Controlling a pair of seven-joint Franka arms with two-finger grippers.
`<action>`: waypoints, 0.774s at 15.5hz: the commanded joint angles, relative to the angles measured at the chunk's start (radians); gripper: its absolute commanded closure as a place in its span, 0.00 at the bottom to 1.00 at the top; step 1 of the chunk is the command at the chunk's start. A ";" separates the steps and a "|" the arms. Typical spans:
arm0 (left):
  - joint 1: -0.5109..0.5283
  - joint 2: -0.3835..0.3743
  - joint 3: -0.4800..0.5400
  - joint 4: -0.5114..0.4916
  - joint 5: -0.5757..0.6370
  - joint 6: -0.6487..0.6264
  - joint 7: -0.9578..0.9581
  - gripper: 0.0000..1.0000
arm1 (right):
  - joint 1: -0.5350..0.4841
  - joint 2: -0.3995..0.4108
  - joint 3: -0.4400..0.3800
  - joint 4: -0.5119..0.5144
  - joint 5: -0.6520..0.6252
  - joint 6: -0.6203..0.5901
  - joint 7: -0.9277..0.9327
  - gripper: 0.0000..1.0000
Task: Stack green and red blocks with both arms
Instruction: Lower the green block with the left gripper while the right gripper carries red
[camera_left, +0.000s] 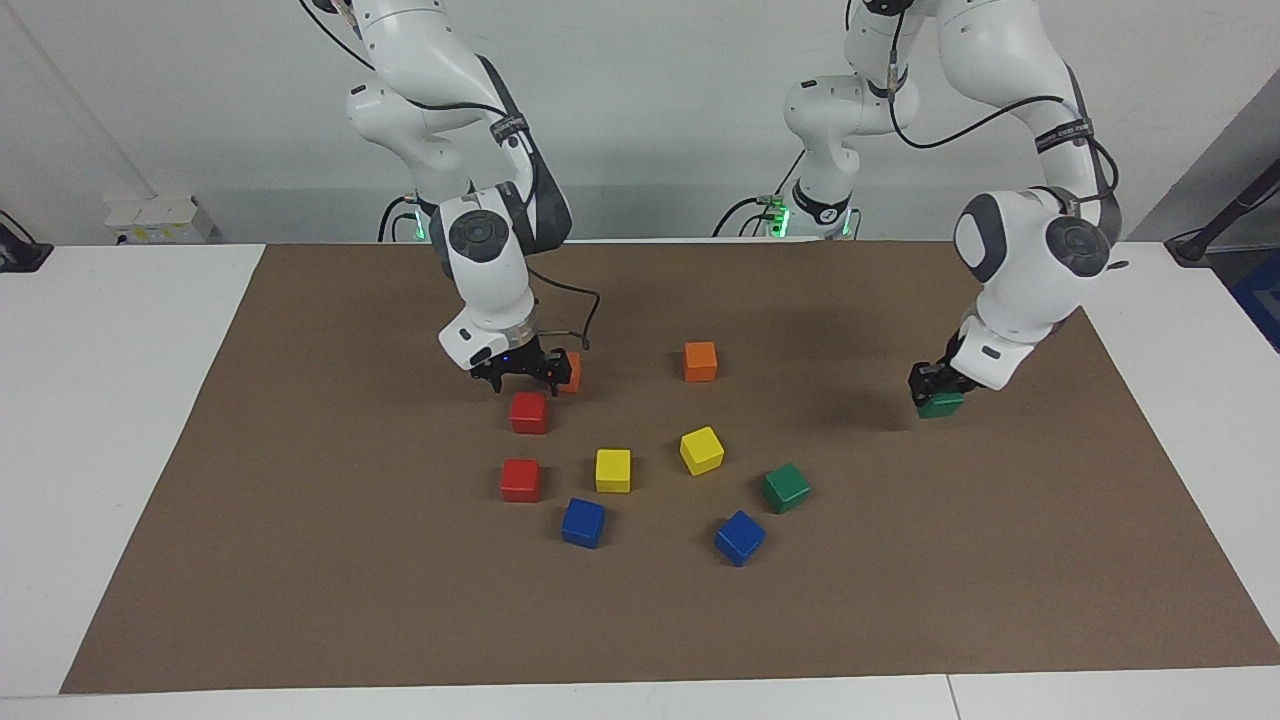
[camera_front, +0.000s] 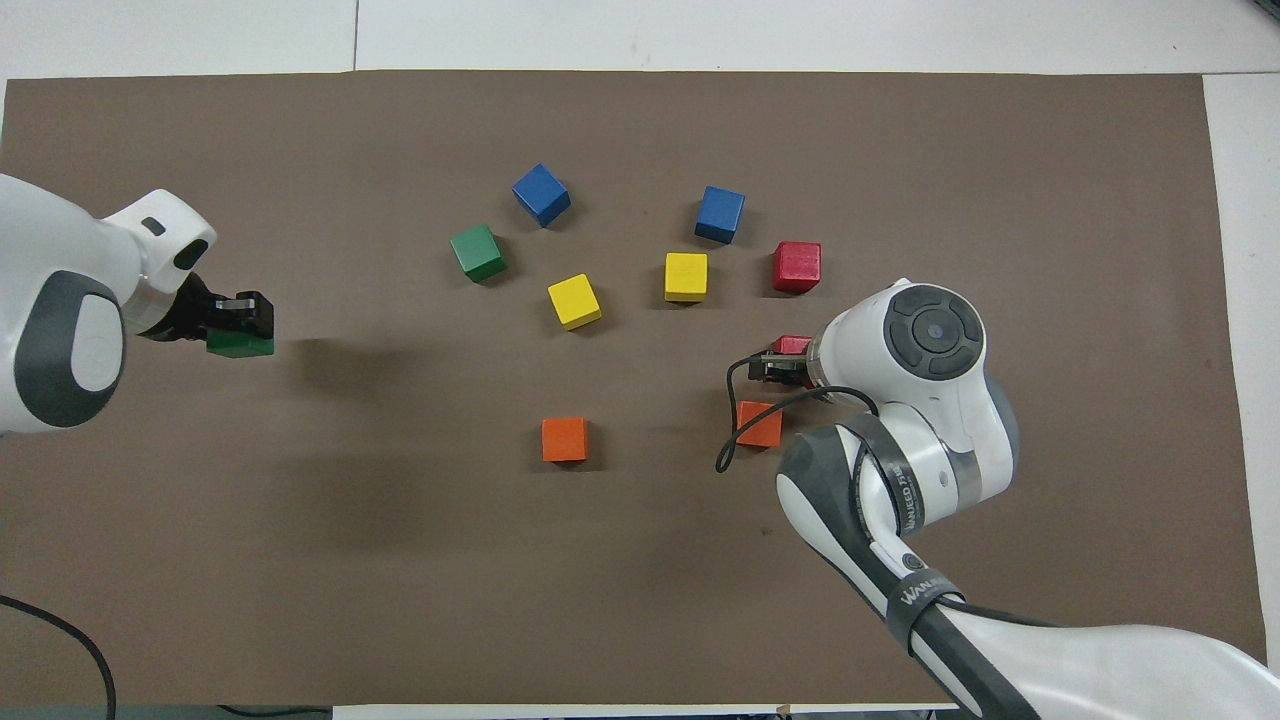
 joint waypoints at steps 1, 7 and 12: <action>0.044 0.035 -0.011 0.016 0.004 0.039 0.122 1.00 | -0.019 0.023 -0.001 -0.007 0.000 0.030 -0.032 0.00; 0.061 0.107 -0.010 0.028 0.019 0.104 0.136 1.00 | -0.019 0.042 -0.002 -0.007 0.000 0.065 -0.034 0.00; 0.047 0.109 -0.010 0.002 0.019 0.131 -0.008 1.00 | -0.022 0.045 -0.004 -0.004 -0.001 0.070 -0.034 0.00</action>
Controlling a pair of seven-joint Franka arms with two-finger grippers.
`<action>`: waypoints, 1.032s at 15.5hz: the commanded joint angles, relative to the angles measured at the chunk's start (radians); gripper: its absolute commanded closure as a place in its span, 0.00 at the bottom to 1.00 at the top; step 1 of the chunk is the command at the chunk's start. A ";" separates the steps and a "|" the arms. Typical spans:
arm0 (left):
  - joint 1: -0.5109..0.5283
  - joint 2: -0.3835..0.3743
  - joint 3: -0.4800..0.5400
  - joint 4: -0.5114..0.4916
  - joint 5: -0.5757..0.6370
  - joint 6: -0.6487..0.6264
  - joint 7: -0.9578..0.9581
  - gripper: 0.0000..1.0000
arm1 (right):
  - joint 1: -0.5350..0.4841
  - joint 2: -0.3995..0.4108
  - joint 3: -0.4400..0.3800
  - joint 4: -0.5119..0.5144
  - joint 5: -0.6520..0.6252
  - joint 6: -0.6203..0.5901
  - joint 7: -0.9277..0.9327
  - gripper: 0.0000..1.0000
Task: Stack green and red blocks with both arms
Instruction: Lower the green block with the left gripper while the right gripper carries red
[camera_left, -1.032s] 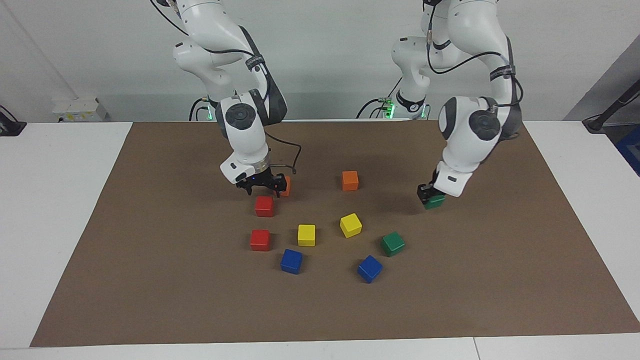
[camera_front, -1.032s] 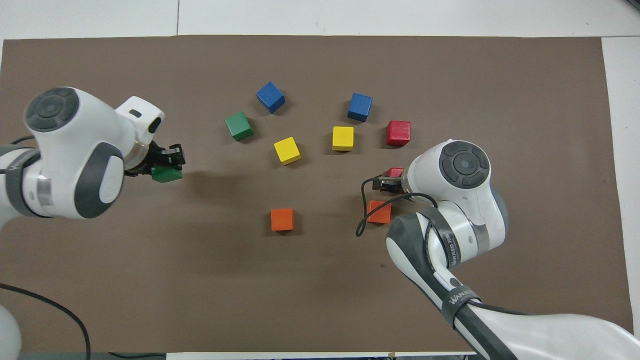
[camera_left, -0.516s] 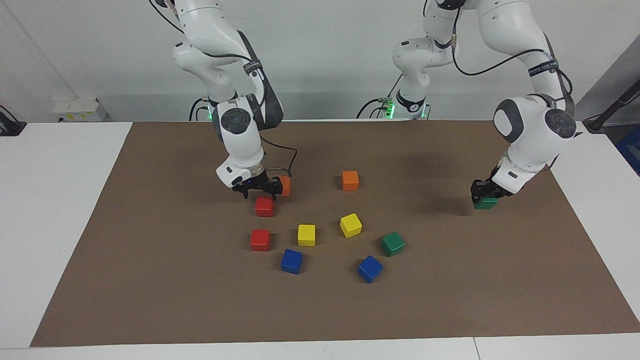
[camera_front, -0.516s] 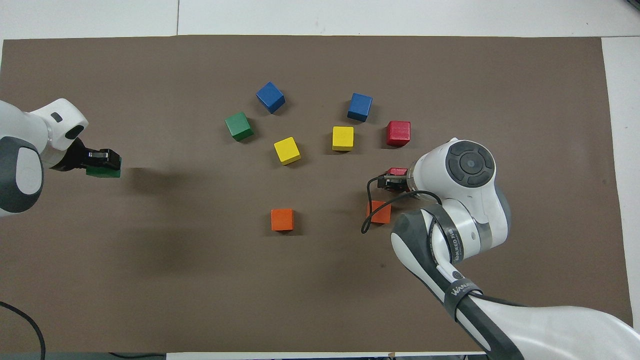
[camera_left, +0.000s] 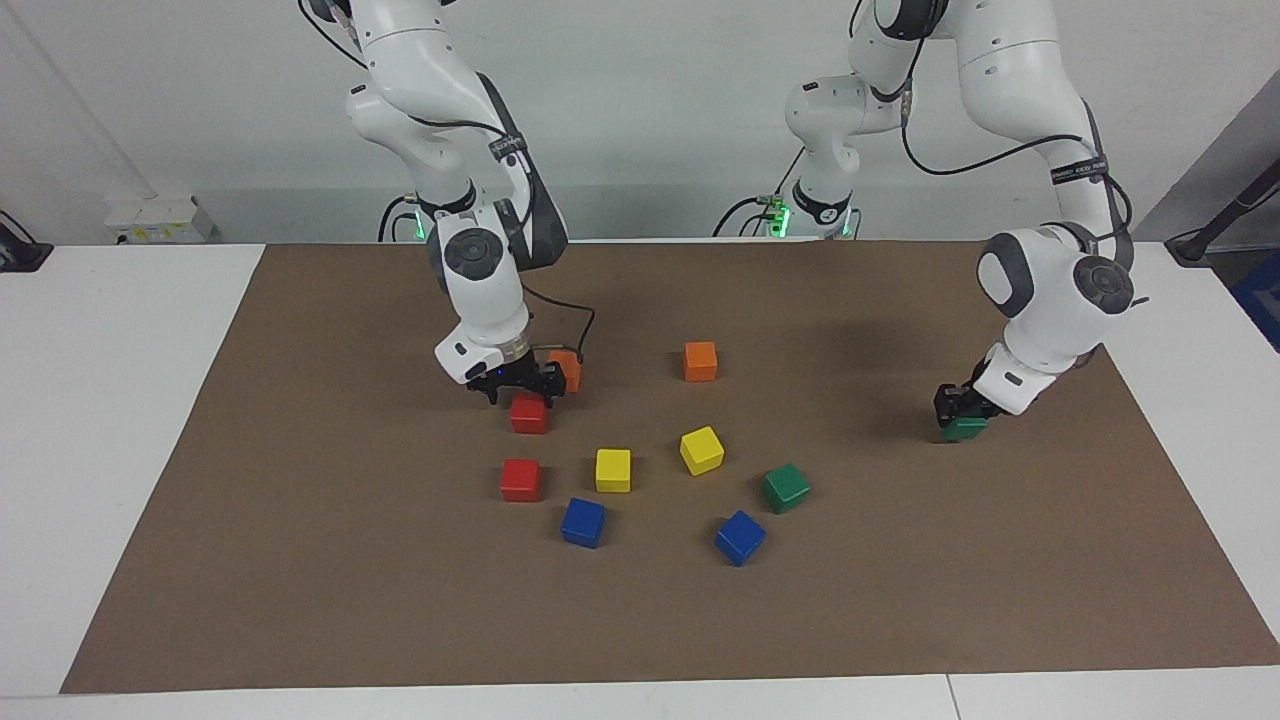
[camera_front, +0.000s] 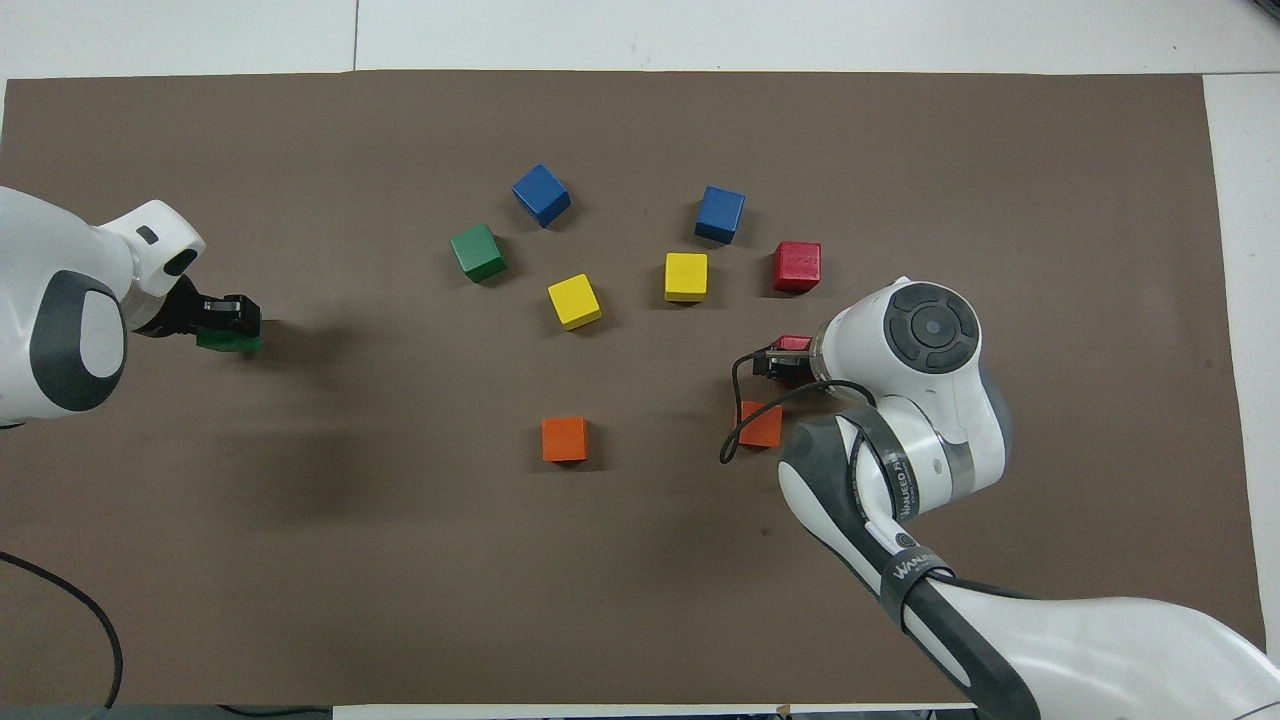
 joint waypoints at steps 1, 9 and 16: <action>-0.003 -0.001 -0.003 -0.013 0.013 0.027 -0.059 1.00 | -0.017 0.002 0.006 -0.002 -0.001 0.027 -0.023 0.01; -0.006 -0.004 -0.003 -0.066 0.013 0.082 -0.061 1.00 | -0.016 0.014 0.006 -0.002 -0.001 0.052 0.015 0.15; -0.007 -0.005 -0.003 -0.078 0.013 0.096 -0.056 0.00 | 0.001 0.014 0.007 -0.001 -0.004 0.043 0.063 0.45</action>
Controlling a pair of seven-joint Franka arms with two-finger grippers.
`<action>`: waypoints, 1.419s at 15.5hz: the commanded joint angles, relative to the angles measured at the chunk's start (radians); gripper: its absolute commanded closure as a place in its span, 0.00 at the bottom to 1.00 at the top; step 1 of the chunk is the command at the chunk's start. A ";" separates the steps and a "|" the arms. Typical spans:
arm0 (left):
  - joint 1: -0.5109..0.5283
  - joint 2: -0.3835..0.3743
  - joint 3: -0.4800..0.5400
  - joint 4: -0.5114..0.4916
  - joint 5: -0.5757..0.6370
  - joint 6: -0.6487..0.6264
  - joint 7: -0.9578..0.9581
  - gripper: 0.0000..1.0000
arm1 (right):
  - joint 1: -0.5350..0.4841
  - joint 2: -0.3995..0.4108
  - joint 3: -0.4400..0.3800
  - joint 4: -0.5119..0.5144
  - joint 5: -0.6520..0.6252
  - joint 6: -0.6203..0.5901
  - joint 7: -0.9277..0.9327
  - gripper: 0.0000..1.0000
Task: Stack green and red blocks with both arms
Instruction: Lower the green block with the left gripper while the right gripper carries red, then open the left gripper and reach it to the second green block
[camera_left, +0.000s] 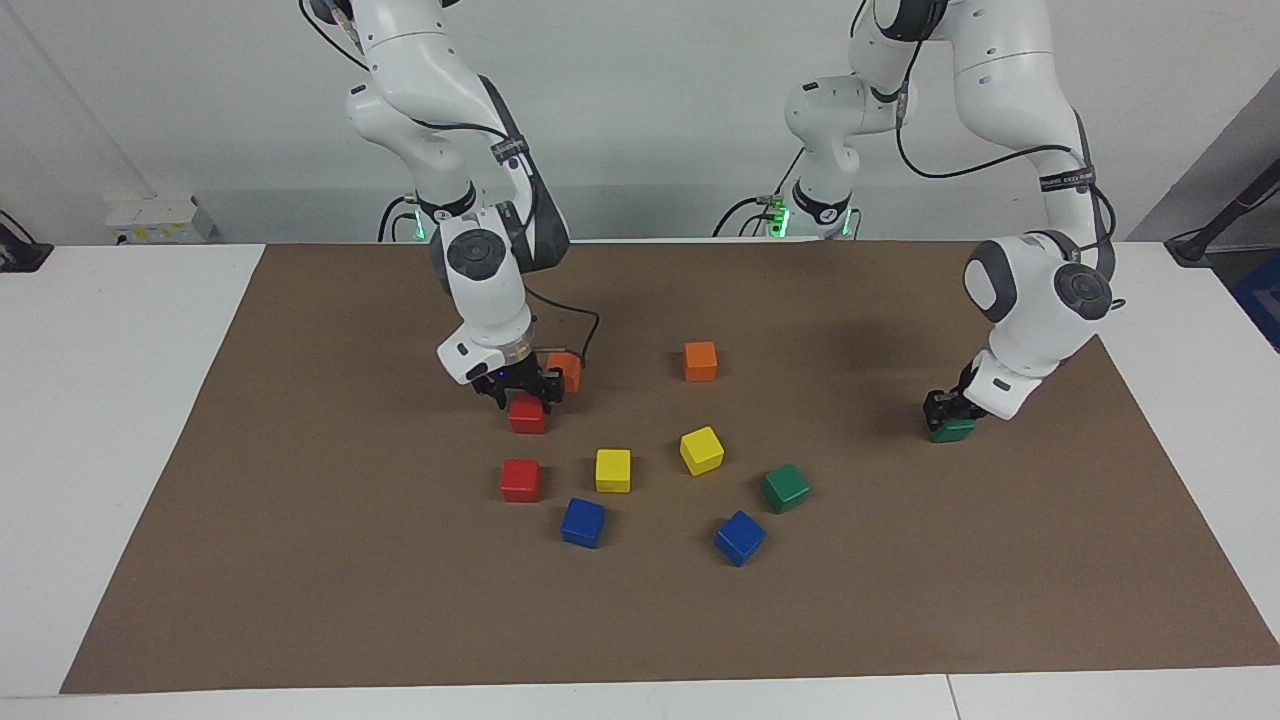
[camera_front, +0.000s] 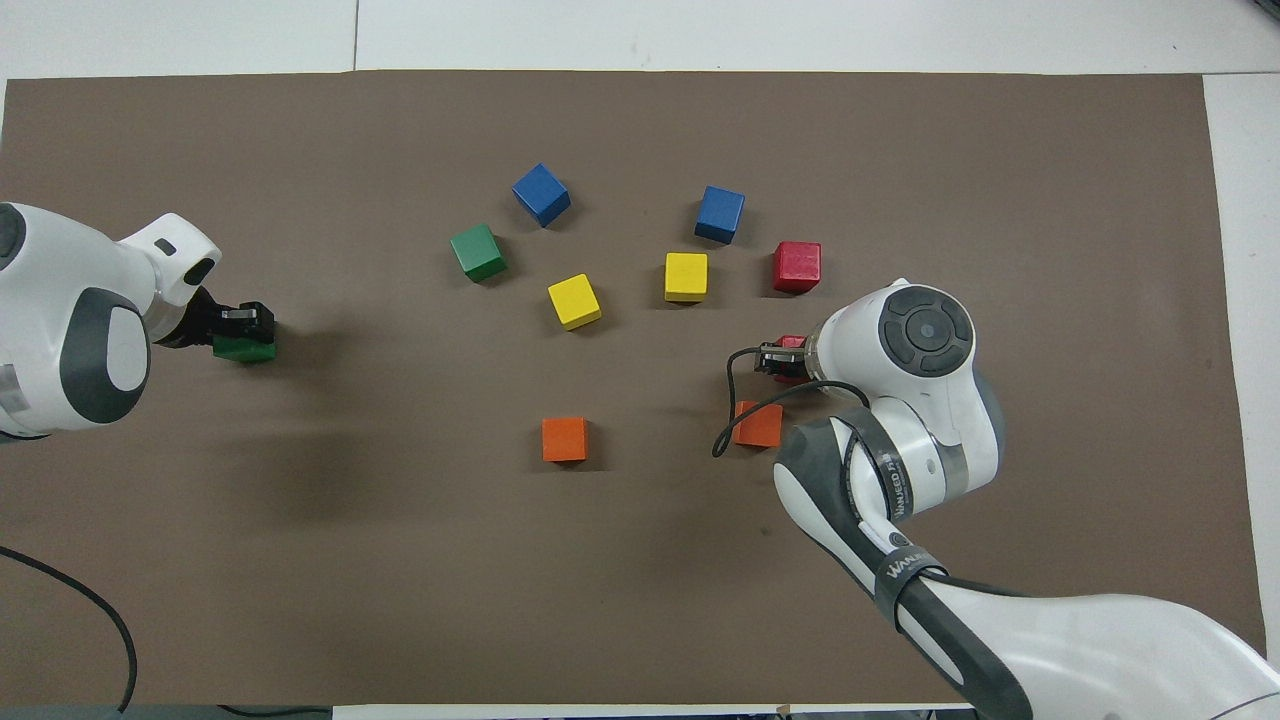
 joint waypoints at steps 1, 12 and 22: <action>-0.007 -0.009 0.003 -0.023 0.013 0.035 -0.015 0.00 | -0.006 0.004 0.005 0.000 -0.004 0.013 0.014 0.55; -0.172 0.108 0.003 0.448 0.012 -0.331 -0.399 0.00 | -0.058 -0.026 0.002 0.088 -0.067 -0.164 -0.081 0.90; -0.380 0.330 0.007 0.696 0.016 -0.302 -0.762 0.00 | -0.254 -0.106 0.002 0.047 -0.078 -0.156 -0.562 0.91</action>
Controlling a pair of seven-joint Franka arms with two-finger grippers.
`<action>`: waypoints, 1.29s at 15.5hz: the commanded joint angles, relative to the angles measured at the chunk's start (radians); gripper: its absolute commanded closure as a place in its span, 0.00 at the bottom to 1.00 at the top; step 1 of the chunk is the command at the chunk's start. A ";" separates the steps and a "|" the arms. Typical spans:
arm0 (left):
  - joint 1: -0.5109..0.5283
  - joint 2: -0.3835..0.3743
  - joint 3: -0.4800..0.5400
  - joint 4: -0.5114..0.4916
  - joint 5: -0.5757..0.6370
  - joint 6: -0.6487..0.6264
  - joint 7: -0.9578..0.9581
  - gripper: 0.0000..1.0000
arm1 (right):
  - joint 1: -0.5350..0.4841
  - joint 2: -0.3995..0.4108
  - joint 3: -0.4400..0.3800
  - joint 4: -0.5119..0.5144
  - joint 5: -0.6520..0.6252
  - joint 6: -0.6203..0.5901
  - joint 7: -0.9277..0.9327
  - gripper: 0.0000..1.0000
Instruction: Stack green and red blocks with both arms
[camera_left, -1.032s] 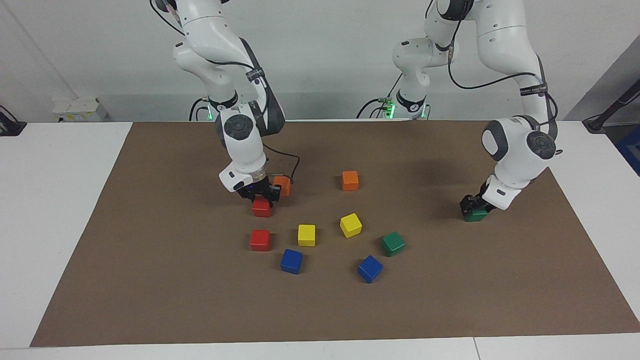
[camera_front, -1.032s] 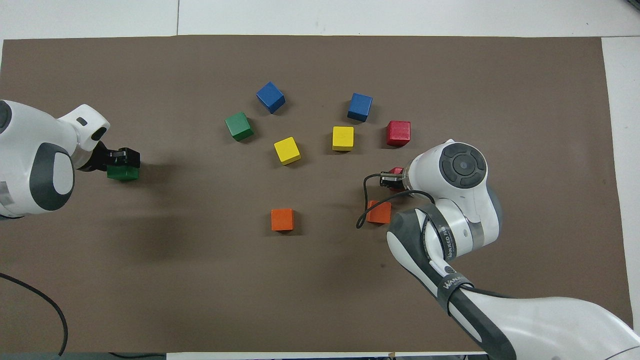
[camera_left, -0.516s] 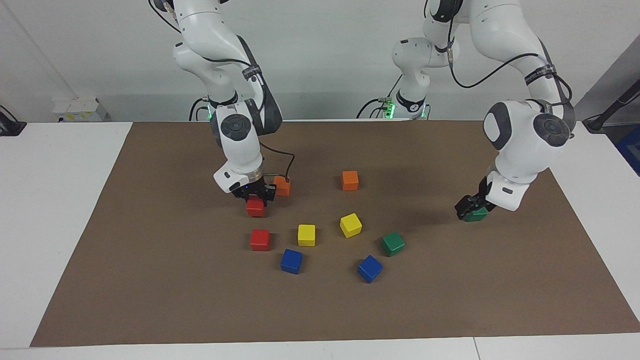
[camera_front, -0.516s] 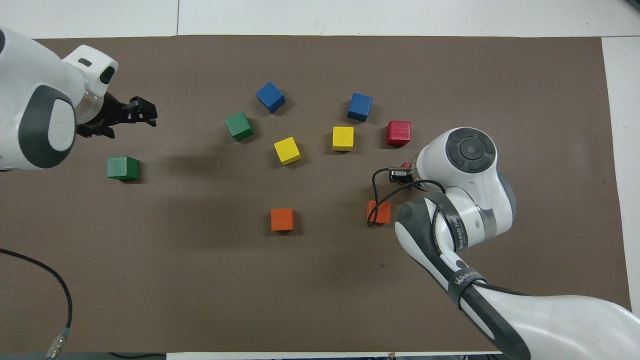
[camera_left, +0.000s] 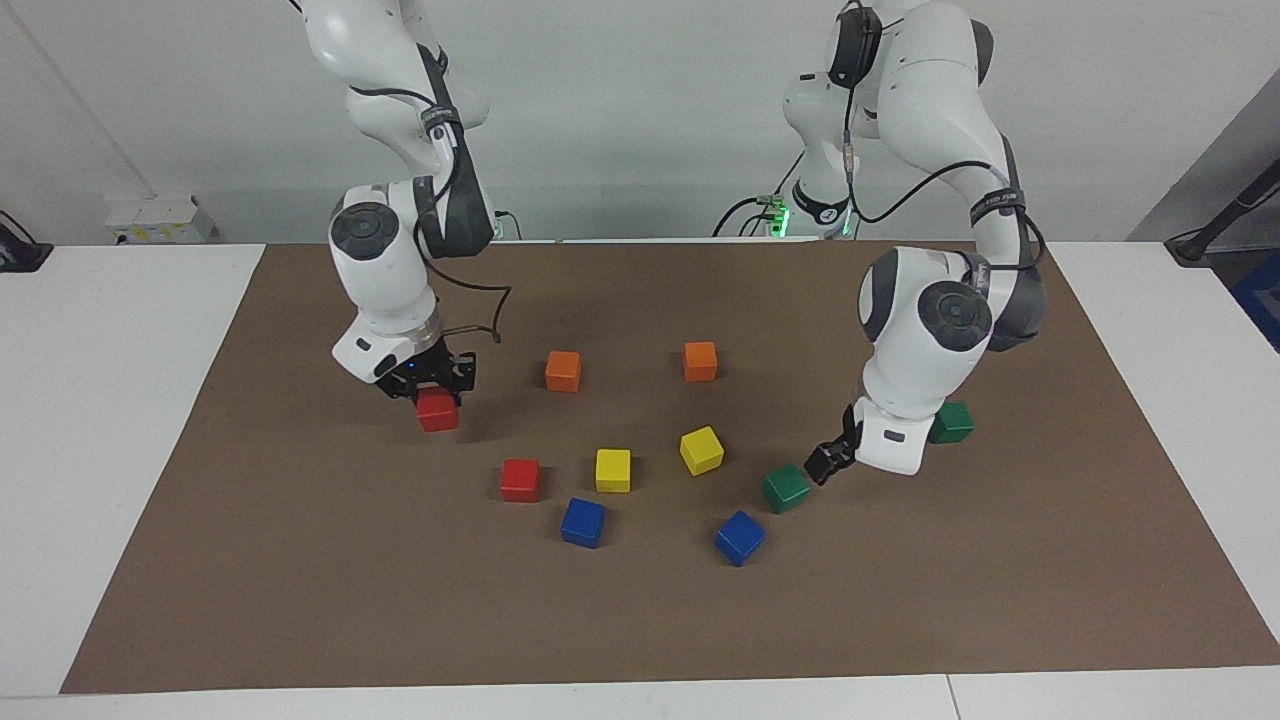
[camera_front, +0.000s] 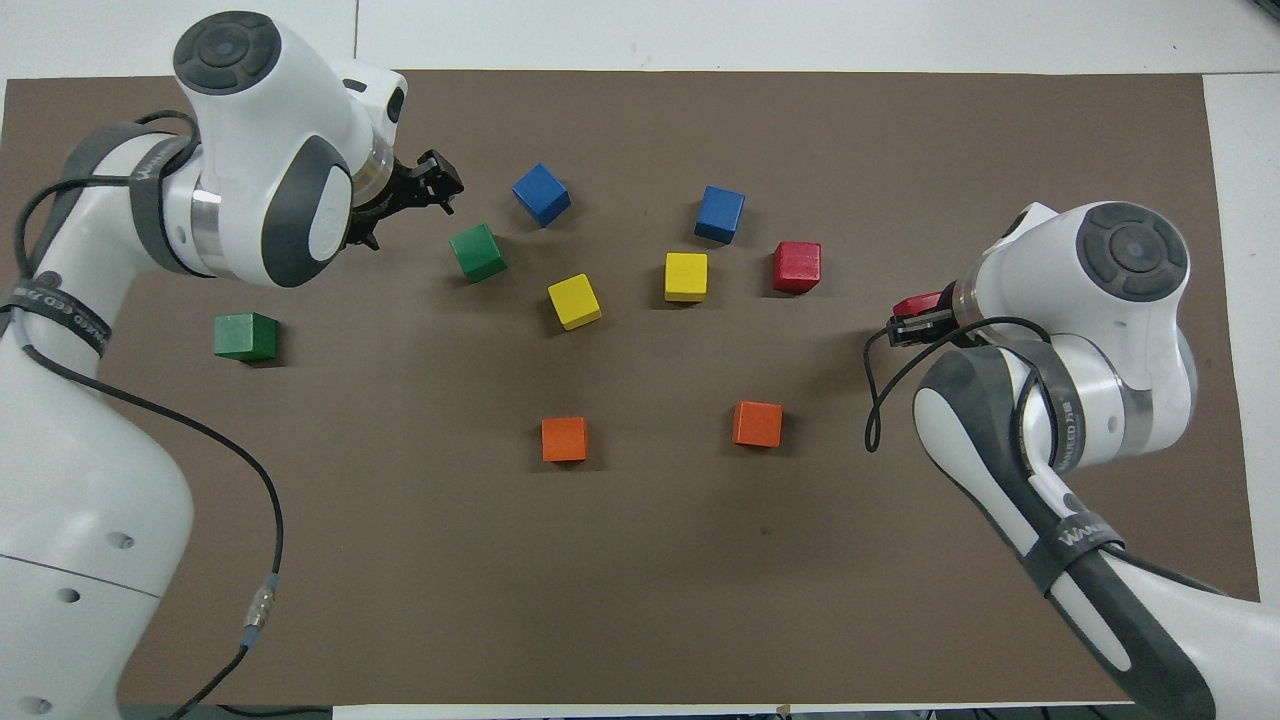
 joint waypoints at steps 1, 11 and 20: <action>-0.044 0.045 0.018 0.060 0.015 0.008 -0.060 0.00 | -0.041 -0.017 0.012 -0.068 -0.014 0.083 -0.069 0.91; -0.088 0.008 0.018 -0.147 0.086 0.203 -0.094 0.00 | -0.045 0.032 0.012 -0.140 -0.014 0.246 0.037 0.91; -0.102 0.022 0.018 -0.152 0.090 0.168 -0.141 0.00 | -0.050 0.057 0.012 -0.146 -0.014 0.290 0.035 0.82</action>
